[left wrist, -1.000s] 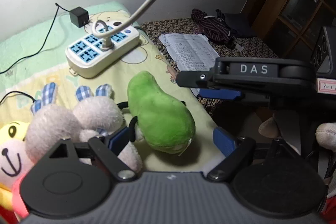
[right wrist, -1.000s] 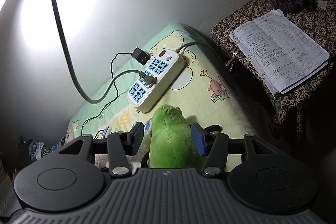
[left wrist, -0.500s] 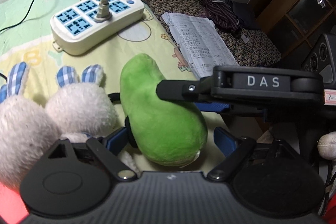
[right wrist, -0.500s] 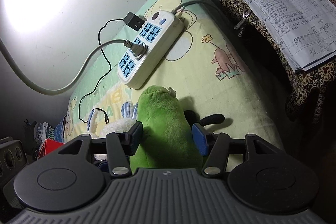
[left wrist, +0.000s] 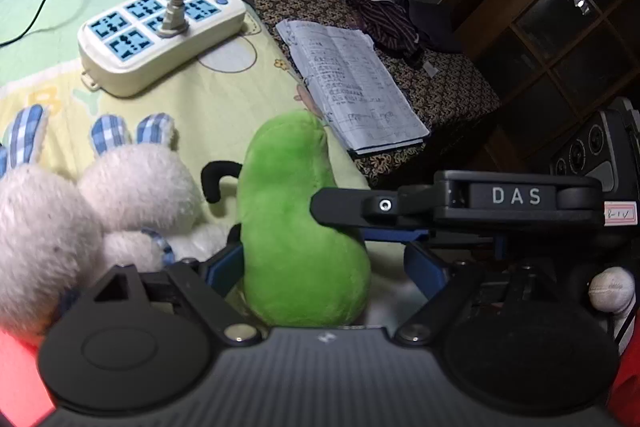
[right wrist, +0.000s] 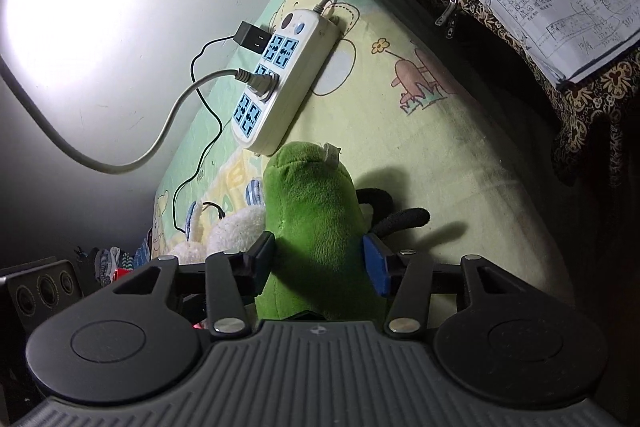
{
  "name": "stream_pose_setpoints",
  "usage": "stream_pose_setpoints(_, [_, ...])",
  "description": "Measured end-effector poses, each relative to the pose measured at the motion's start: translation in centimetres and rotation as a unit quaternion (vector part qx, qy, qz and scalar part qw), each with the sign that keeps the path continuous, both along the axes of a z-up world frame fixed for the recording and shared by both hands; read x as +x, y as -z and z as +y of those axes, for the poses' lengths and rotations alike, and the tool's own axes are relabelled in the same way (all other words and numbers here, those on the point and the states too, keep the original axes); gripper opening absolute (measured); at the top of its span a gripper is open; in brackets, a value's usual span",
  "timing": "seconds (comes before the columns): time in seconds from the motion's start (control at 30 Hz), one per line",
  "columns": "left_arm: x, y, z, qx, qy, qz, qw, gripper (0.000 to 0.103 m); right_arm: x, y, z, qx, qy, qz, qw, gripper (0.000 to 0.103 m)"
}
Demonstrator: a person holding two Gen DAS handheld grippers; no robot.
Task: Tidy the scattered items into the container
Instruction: 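Close the right gripper on the green plush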
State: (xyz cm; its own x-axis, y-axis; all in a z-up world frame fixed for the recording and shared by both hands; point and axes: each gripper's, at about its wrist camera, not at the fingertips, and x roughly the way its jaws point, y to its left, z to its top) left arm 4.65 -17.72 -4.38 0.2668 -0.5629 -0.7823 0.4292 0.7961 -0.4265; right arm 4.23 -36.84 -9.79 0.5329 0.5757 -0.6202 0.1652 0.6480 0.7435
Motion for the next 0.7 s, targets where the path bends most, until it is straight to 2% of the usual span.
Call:
stream_pose_setpoints(0.23, [-3.4, -1.2, -0.2, -0.003, 0.032, -0.001, 0.9995, 0.086, -3.4, -1.2, 0.1, -0.003, 0.007, 0.002, 1.0, 0.05])
stream_pose_setpoints(0.37, [-5.7, -1.6, 0.9, -0.013, 0.05, 0.011, 0.9986, 0.086, -5.7, -1.6, 0.1, 0.004, 0.011, 0.004, 1.0, 0.05])
stream_pose_setpoints(0.47, [-7.6, -1.6, 2.2, -0.007, 0.058, 0.012, 0.9982, 0.086, -7.5, -1.6, 0.7, 0.007, 0.005, 0.009, 1.0, 0.05])
stream_pose_setpoints(0.7, [-10.9, -1.6, 5.8, 0.014, 0.045, 0.011, 0.9988, 0.086, -10.7, -1.6, 4.3, 0.009, -0.034, 0.011, 0.999, 0.05])
